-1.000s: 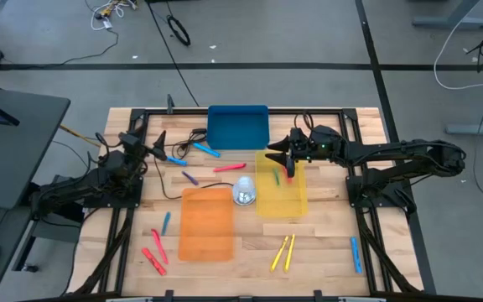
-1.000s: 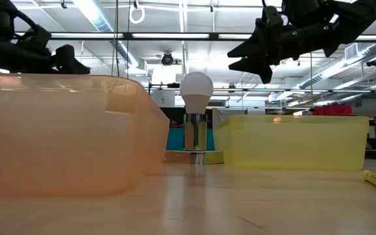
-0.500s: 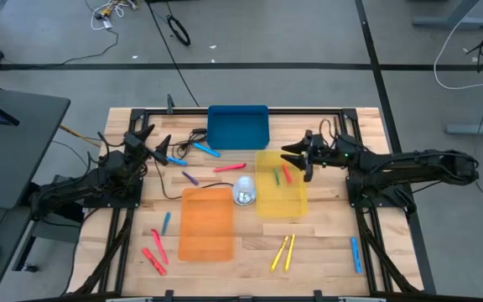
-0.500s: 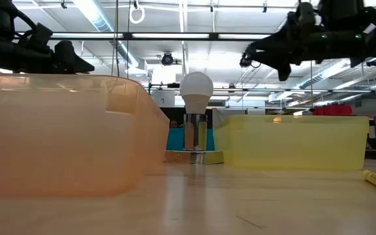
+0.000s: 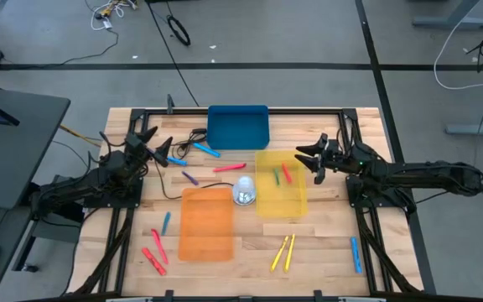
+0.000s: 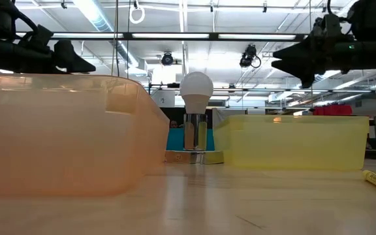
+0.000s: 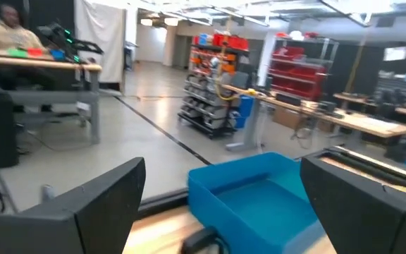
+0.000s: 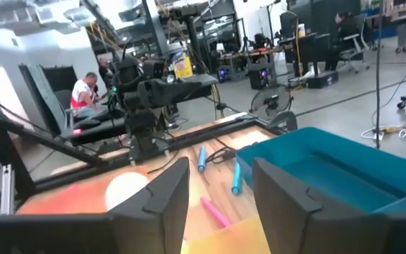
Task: Pick & Place Markers
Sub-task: Put the small blue pen into the yellow bin
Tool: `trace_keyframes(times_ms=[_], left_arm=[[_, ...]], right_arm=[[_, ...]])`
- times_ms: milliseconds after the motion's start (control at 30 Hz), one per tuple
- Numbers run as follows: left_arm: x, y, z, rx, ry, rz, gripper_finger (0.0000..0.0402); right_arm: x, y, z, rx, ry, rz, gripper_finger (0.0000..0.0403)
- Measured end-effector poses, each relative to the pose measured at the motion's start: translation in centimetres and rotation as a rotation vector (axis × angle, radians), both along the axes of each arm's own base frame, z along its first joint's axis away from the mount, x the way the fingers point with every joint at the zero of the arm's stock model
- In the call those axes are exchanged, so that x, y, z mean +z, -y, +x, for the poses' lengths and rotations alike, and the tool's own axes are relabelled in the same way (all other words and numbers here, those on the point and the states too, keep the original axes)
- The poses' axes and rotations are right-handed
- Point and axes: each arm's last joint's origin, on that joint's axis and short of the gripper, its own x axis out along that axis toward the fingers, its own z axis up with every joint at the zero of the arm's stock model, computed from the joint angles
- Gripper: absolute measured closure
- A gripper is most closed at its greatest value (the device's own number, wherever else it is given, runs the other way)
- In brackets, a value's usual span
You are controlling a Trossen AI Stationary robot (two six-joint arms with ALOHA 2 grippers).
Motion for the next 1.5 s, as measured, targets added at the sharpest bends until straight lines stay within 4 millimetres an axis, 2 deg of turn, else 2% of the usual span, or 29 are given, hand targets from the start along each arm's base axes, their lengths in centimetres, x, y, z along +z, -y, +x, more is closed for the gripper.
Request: trace_keyframes(times_ms=[367, 533, 800, 1067, 1133, 1400, 1500], left_arm=[[-0.5, 0.0, 0.5, -0.07, -0.004, -0.078, 0.0019], [-0.3, 0.0, 0.8, -0.096, -0.055, -0.094, 0.0019], [0.1, -0.1, 1.2, -0.093, -0.084, -0.103, 0.0019], [0.1, -0.1, 1.3, -0.11, -0.077, -0.116, 0.0019], [0.1, -0.1, 1.3, -0.115, -0.074, -0.118, 0.0019], [0.6, 0.1, 1.4, -0.188, -0.027, -0.108, 0.0019], [1.4, 0.1, 1.3, -0.19, -0.024, -0.1, 0.0019]], right_arm=[[-1.3, 0.7, -1.9, -0.093, -0.002, 0.027, 0.0218], [-1.2, 1.1, -2.6, -0.14, 0.015, 0.035, 0.0204], [-1.3, 0.7, -3.6, -0.092, 0.019, 0.086, 0.019], [0.2, 0.3, -4.8, -0.138, 0.142, -0.084, 0.0189], [-0.1, 0.3, -4.9, -0.169, 0.105, -0.117, 0.0191], [-1.4, 0.4, -4.9, -0.171, -0.008, -0.037, 0.0193], [-1.5, 0.4, -4.9, -0.169, -0.017, -0.024, 0.0193]])
